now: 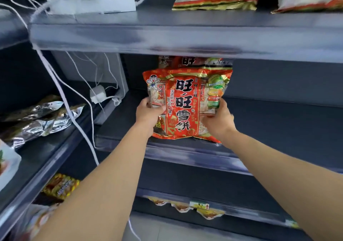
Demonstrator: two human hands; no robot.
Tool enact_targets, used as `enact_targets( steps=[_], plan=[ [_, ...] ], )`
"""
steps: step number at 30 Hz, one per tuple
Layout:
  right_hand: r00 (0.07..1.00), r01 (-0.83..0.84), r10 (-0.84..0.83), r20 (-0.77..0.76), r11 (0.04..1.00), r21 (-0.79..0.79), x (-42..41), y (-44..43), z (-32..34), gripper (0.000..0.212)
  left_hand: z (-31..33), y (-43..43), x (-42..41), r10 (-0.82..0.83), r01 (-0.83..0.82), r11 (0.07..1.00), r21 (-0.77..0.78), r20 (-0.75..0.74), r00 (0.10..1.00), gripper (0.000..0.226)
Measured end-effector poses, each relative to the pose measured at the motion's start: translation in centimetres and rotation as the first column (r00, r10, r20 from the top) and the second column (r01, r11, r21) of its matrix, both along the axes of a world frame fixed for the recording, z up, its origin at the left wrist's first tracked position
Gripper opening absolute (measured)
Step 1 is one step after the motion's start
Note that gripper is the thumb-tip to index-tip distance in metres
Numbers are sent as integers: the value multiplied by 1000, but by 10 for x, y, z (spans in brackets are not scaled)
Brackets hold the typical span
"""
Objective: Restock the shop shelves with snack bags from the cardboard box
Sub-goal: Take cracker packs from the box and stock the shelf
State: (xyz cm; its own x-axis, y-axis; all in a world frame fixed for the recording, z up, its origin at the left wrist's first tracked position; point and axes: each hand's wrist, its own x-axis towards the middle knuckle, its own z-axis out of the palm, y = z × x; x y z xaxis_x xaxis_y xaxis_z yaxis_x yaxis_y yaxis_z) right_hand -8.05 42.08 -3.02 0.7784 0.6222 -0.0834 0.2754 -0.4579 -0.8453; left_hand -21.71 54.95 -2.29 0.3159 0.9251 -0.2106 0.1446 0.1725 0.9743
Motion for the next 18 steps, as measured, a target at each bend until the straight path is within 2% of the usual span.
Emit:
enact_targets(
  steps=[4,7,12,18],
  plan=[
    [999,26,-28,-37,999,-36,5,12,-3,58,-7,15,14,4,-4,1000,7,-17,1000,47],
    [996,32,-30,-78,999,28,13,19,-6,52,-5,27,22,17,-17,999,27,-9,1000,47],
    [991,-28,39,-129,996,88,9,18,3,73,-9,35,29,6,-6,998,61,-4,1000,52],
    [993,-50,56,-101,997,53,11,12,8,71,-6,24,29,29,-30,995,98,7,1000,49]
  ],
)
